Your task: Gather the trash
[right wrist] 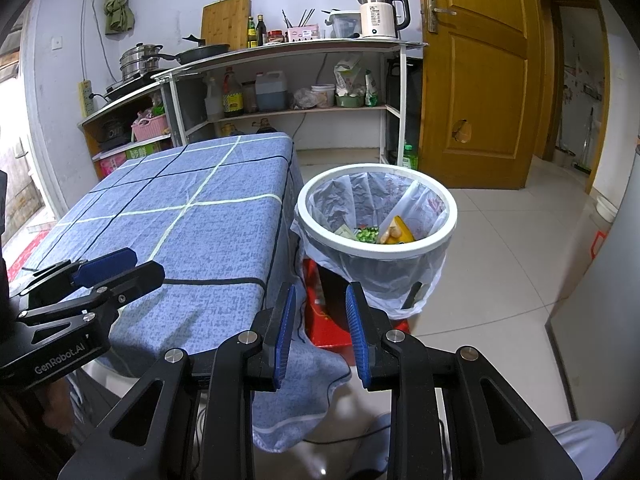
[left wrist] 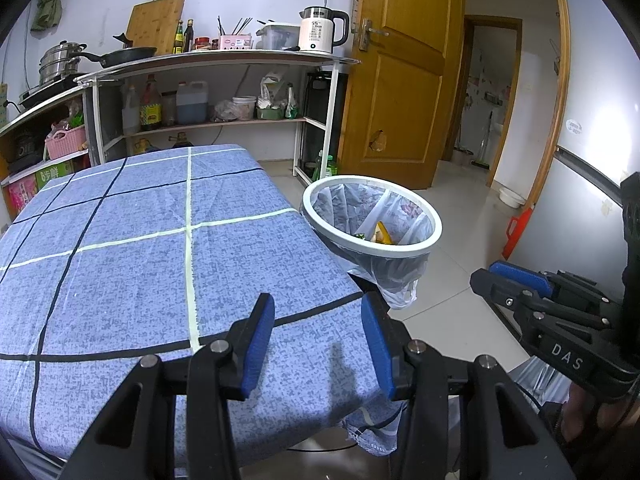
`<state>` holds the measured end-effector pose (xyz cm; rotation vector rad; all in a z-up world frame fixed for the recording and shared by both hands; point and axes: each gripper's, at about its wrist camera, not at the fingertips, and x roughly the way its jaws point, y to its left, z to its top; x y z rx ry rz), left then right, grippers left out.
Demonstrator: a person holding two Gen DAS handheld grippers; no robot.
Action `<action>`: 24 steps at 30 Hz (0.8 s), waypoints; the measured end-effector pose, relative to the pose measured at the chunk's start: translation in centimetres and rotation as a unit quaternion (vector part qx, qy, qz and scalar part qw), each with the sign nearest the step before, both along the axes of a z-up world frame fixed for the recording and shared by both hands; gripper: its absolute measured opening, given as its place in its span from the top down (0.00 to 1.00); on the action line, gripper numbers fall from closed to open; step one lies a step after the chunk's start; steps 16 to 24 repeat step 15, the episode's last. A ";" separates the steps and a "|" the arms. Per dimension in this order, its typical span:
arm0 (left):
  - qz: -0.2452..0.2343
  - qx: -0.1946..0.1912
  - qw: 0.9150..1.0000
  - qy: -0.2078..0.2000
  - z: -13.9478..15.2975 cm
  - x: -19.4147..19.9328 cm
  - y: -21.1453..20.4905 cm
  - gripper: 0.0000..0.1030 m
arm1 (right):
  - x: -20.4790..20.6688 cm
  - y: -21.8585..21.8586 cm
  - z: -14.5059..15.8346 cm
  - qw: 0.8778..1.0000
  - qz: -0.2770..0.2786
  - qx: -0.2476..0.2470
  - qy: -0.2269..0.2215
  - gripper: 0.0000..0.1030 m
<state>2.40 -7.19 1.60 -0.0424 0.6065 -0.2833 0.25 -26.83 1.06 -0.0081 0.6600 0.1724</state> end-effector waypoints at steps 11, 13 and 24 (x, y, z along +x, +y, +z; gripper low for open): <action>-0.003 0.004 1.000 0.002 -0.4 0.0 0.1 0.54 | 0.2 -0.1 0.0 1.000 0.000 0.000 0.000 0.74; -0.005 0.003 1.000 0.002 -0.3 0.0 0.0 0.54 | 0.1 -0.1 0.0 1.000 -0.001 0.000 0.000 0.74; -0.006 0.003 1.000 0.001 -0.3 0.0 0.0 0.54 | 0.1 -0.1 0.1 1.000 -0.001 0.000 -0.001 0.74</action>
